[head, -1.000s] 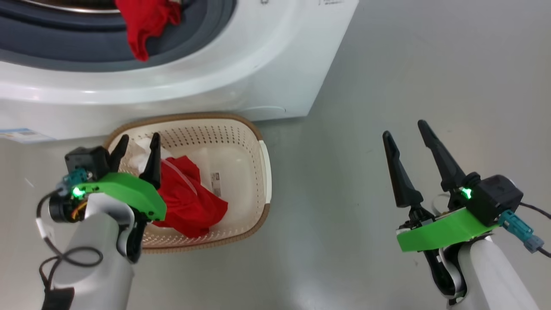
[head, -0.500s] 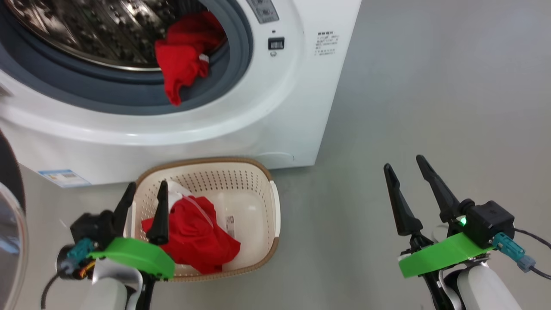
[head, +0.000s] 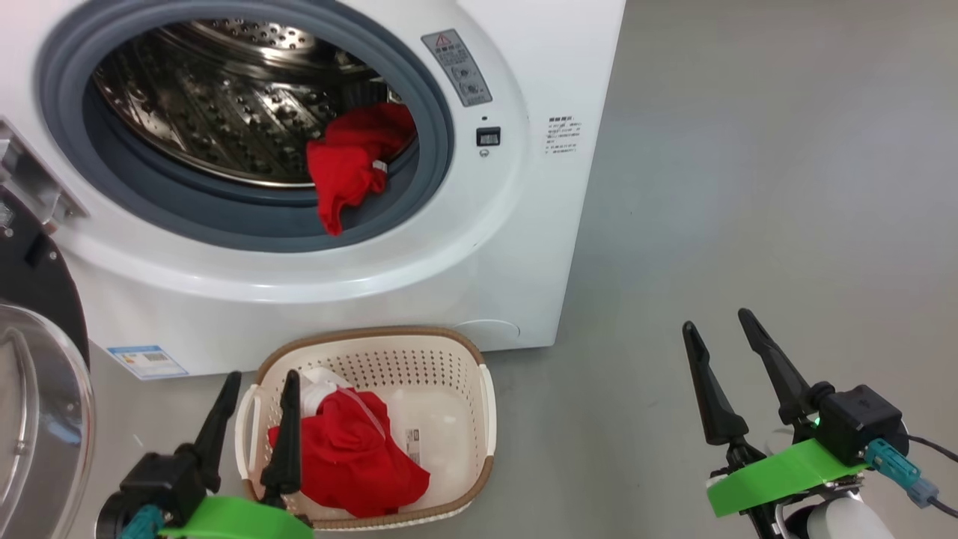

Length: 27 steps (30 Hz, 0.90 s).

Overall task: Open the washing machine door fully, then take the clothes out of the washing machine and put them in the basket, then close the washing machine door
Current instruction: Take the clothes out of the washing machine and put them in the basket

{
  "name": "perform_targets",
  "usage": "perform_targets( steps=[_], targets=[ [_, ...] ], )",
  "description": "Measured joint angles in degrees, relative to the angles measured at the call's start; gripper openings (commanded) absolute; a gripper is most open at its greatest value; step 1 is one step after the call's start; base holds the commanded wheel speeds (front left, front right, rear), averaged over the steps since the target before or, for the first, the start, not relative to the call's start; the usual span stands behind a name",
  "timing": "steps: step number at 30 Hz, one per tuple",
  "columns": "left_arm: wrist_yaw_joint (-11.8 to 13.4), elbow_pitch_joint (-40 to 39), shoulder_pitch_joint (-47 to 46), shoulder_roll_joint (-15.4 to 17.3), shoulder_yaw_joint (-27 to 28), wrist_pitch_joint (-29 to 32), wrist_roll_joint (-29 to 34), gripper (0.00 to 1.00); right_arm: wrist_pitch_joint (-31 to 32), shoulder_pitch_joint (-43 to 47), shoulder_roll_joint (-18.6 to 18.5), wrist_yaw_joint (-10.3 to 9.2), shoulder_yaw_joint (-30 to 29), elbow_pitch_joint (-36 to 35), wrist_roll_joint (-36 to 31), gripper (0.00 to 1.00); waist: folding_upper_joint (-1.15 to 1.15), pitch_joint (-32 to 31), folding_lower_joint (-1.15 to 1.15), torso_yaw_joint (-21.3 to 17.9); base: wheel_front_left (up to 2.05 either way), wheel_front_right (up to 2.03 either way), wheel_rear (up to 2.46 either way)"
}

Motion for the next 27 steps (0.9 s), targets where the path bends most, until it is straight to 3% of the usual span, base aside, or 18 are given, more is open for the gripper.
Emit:
perform_targets(
  steps=[8,20,27],
  targets=[
    [1.1,-5.45,4.27,0.59,0.13,0.01,0.12,1.0,0.01,2.24,0.1,0.0,-1.2,0.07,0.08,1.0,0.0,-2.31,0.0,-0.26,0.0,0.0,0.0],
    [5.42,-11.43,10.51,1.59,1.49,2.49,0.9,1.0,0.01,4.41,0.18,0.0,-2.2,-1.18,-1.75,1.0,0.0,-4.97,0.0,-1.69,0.0,0.0,0.0],
    [6.13,-13.35,13.05,1.72,1.9,3.71,0.59,1.0,0.01,5.83,0.21,0.0,-3.28,-2.04,-2.99,1.0,0.0,-6.46,0.0,-1.95,0.0,0.0,0.0]
  ],
)
